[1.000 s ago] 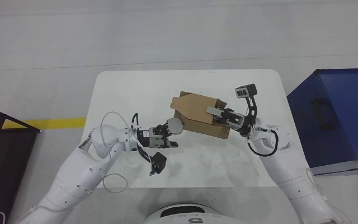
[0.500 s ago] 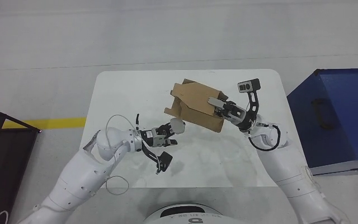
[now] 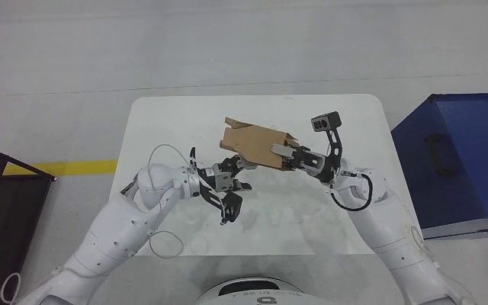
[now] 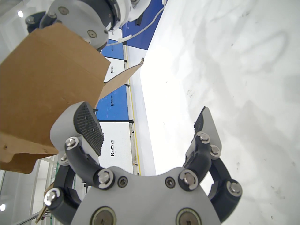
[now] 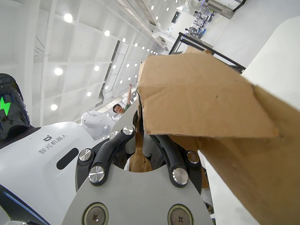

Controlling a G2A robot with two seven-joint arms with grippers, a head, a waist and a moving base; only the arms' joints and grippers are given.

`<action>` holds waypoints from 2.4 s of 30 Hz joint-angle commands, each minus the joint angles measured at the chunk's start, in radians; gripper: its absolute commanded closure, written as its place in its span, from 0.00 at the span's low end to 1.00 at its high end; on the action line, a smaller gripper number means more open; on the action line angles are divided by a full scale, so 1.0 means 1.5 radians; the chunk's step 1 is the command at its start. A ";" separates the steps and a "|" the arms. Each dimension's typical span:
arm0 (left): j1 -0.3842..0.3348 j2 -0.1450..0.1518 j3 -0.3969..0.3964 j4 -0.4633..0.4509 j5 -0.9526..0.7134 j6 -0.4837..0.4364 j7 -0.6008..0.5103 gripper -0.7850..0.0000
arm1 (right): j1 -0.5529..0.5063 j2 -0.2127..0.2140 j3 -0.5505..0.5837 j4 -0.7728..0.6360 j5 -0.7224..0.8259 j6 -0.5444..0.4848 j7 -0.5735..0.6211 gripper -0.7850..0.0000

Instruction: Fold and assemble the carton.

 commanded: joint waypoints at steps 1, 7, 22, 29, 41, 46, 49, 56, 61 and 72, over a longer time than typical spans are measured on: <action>-0.004 -0.001 0.003 -0.001 -0.001 -0.006 -0.014 0.00 | -0.001 0.000 -0.003 -0.003 -0.003 0.003 0.002 1.00; -0.011 -0.005 0.012 0.005 -0.007 -0.010 -0.041 0.00 | -0.003 -0.001 -0.005 -0.007 0.000 0.002 0.001 1.00; -0.019 -0.007 0.007 0.015 -0.065 -0.027 -0.011 0.00 | -0.010 -0.002 0.004 -0.004 0.035 -0.006 -0.006 1.00; 0.019 0.017 -0.056 0.054 -0.070 -0.001 0.123 0.00 | -0.011 -0.002 0.013 -0.011 0.045 -0.019 -0.014 1.00; 0.179 0.055 -0.175 -0.048 -0.065 0.084 0.166 0.00 | 0.026 -0.005 -0.009 0.044 0.202 0.124 0.108 1.00; 0.232 0.063 -0.221 -0.104 -0.086 0.115 0.183 0.00 | 0.098 -0.011 -0.041 0.140 0.275 0.234 0.239 1.00; 0.260 0.069 -0.249 -0.136 -0.085 0.127 0.206 0.00 | 0.132 -0.019 -0.065 0.185 0.294 0.255 0.263 1.00; 0.320 0.080 -0.323 -0.214 -0.016 0.090 0.068 0.00 | 0.176 -0.032 -0.093 0.248 0.301 0.250 0.295 1.00; 0.316 0.076 -0.304 -0.283 0.027 0.021 -0.084 0.00 | 0.193 -0.040 -0.105 0.284 0.347 0.288 0.351 1.00; 0.281 0.076 -0.260 -0.300 0.085 -0.014 -0.088 0.00 | 0.241 -0.066 -0.156 0.366 0.374 0.322 0.365 1.00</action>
